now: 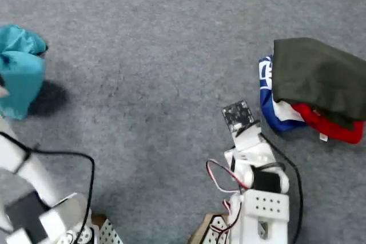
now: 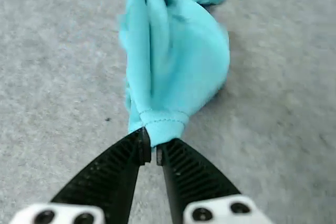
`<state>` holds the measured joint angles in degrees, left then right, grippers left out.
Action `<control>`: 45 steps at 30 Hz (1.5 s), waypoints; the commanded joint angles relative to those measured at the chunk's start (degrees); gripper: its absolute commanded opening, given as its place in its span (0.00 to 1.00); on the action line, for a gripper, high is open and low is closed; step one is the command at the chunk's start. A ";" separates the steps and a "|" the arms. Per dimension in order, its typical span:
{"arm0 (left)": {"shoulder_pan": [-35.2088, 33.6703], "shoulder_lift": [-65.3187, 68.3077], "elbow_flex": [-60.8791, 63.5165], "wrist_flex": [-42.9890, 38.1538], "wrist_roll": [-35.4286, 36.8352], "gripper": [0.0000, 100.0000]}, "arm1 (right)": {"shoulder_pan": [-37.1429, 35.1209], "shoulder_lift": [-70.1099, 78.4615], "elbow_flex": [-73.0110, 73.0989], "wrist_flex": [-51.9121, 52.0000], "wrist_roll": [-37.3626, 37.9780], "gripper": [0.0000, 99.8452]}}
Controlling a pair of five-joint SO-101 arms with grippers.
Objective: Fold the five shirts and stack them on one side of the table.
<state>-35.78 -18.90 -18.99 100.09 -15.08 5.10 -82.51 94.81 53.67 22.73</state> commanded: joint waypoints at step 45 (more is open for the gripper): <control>32.35 -44.70 40.88 0.53 -0.26 0.02 | 1.01 -27.38 1.98 21.54 -0.53 0.00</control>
<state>-3.96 -63.38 22.07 100.18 -14.99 5.27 -103.43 97.27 75.03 22.81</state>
